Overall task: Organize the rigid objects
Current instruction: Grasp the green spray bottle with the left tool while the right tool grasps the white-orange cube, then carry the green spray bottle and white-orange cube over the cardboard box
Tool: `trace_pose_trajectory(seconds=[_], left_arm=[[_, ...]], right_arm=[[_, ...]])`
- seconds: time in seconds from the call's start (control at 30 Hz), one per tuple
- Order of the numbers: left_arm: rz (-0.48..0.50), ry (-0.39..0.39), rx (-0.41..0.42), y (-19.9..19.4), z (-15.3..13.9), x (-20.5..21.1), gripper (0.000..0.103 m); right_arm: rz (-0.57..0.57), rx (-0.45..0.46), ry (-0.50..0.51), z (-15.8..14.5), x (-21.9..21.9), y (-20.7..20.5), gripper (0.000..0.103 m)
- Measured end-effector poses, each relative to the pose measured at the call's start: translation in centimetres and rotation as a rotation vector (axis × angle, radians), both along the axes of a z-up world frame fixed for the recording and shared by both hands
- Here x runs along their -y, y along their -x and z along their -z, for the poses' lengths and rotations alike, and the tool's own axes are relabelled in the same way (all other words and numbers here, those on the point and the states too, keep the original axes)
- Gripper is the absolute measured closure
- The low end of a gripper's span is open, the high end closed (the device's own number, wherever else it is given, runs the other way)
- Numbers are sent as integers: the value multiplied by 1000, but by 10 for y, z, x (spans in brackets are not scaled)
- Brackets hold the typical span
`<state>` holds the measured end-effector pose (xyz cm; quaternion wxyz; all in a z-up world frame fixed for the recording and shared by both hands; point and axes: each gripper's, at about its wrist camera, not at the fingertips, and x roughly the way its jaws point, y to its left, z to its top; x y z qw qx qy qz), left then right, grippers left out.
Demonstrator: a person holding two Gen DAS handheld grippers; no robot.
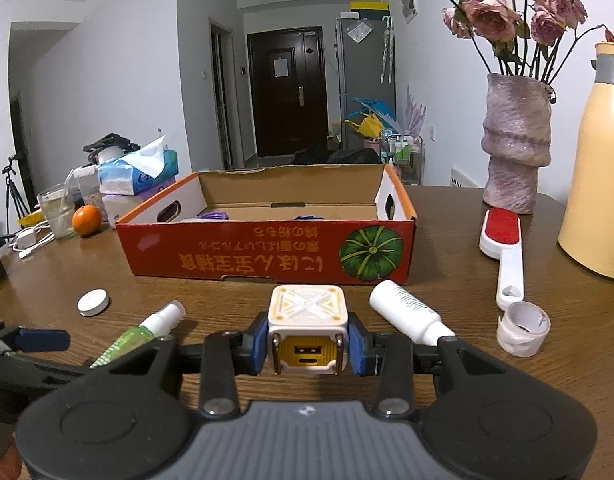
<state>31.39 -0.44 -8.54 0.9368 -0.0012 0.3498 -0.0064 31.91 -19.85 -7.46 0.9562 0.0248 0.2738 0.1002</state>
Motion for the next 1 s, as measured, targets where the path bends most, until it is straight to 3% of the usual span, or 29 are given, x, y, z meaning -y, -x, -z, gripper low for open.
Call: trace_pose_trajectory(seconds=[0.17,0.27,0.3,0.33,1.0], left_arm=[[30,-4,-17,-1,3,6,28],[43,7,-31,-1,5,7,54],[45,6,-38,-2,5,7,68],[48,3,-36,-1,5,8,71],[94,49,71,17,-27,22,71]], right_arm=[[6,9,-10,-2,6,2,65],[5,7,-11,-1,8,3,65],[3,8,-10,-2,8,4,65],[1,11,-8,-2,8,4,65],[-3,25,-21,-7,7,6,65]])
